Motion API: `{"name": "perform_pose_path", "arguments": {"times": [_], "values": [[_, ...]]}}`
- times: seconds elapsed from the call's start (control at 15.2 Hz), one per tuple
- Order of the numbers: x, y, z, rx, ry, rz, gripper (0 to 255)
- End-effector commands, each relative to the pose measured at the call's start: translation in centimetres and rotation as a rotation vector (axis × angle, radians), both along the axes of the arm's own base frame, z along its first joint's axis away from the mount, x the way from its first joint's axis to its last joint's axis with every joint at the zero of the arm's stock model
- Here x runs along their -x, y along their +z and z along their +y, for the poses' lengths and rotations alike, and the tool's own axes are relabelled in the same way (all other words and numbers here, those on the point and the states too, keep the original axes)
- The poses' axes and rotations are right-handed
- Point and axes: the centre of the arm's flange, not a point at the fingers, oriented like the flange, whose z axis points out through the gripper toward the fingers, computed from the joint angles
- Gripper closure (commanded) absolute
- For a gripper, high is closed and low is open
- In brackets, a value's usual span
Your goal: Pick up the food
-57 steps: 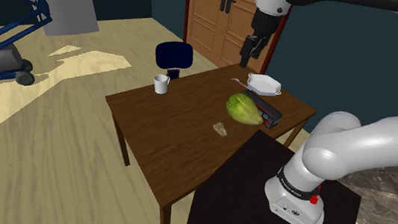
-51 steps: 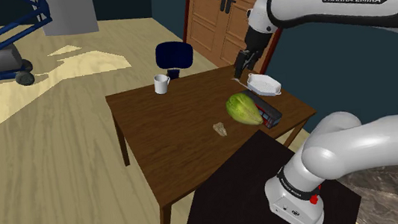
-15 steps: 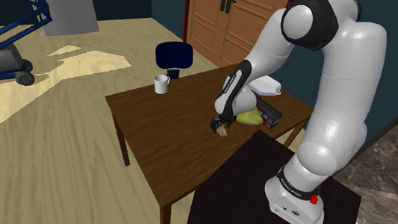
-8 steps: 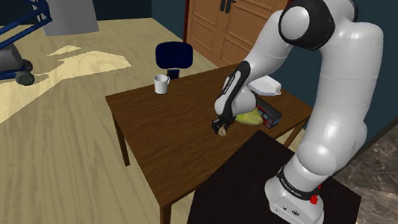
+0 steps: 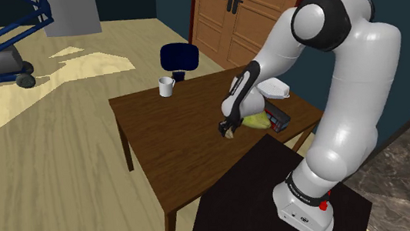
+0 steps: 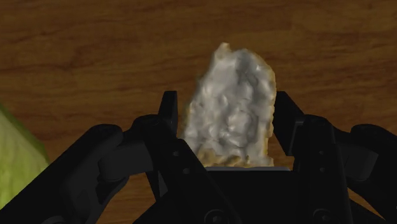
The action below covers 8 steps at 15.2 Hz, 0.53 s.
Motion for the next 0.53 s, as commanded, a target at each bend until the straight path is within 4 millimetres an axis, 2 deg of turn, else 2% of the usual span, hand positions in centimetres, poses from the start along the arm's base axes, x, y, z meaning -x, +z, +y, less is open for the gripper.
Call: {"name": "perform_pose_path", "arguments": {"times": [0.0, 0.46], "values": [[0.0, 1.0, 0.0, 0.0, 0.0, 0.0, 255], [0.0, 4.7, 0.0, 0.0, 0.0, 0.0, 255]]}}
